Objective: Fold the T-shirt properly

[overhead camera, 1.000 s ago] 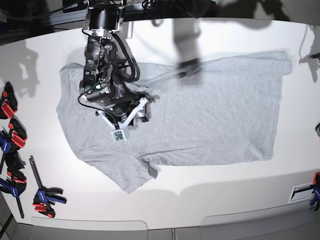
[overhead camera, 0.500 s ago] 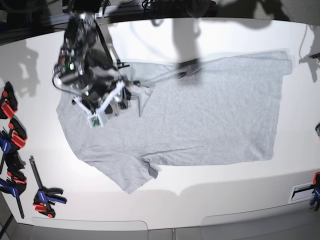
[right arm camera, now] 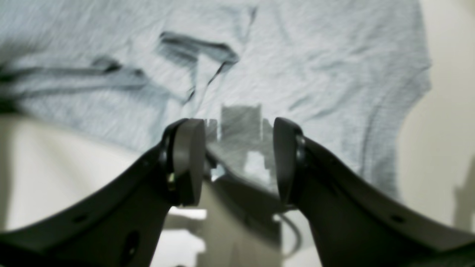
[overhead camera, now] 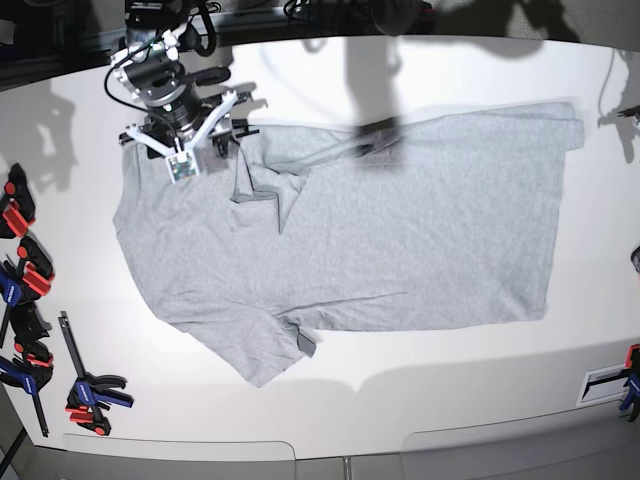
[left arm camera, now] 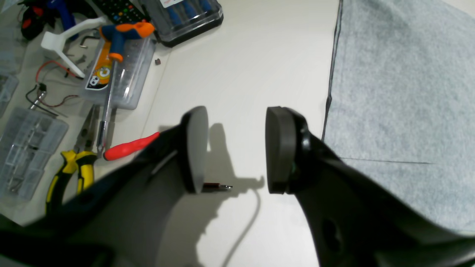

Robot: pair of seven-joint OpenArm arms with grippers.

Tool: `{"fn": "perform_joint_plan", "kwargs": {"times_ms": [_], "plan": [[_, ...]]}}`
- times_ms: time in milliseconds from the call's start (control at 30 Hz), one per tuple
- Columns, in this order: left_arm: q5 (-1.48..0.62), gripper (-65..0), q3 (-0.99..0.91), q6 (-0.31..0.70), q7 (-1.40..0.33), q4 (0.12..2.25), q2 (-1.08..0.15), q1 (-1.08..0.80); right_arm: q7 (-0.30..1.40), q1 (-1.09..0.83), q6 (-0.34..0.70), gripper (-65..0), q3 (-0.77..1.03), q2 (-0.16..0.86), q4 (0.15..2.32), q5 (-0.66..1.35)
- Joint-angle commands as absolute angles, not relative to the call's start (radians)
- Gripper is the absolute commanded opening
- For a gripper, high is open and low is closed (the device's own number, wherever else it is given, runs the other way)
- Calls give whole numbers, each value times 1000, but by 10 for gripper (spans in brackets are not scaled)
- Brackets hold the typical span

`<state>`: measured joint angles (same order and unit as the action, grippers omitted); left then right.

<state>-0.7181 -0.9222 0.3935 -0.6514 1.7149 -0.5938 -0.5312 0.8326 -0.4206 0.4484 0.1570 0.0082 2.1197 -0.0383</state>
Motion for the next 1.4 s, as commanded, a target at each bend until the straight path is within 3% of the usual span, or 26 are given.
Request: {"fn": "perform_joint_plan", "kwargs": {"times_ms": [0,300,467,733,833,967,1133,1300,1367], "plan": [[-727,-420,-934,392,-621,1728,-618,-532,811,-410,429,-370,138,20,2133,-38],[-727,-420,-934,392,-621,1728,-618,-532,842,-357,339,-365,-74,64,2016,-202],[-727,-420,-934,392,-621,1728,-618,-532,845,-341,338,-273,-93,64,1912,-207],[-727,-420,-934,392,-621,1728,-618,-532,846,-313,335,-274,-93,64,1906,-206],[-727,-420,-934,392,-621,1728,-618,-532,852,-302,336,-291,-93,64,1906,-206],[-727,-420,-934,392,-621,1728,-618,-532,873,-299,336,-406,-93,64,1906,-206],[-727,-420,-934,392,-621,1728,-618,-532,884,-300,337,-406,-93,64,1906,-206],[-727,-420,-934,392,-625,1728,-618,-532,882,-300,336,-292,-93,64,1900,-172],[-727,-420,-934,392,-625,1728,-618,-532,879,-299,336,-290,-93,64,1888,-174]]}}
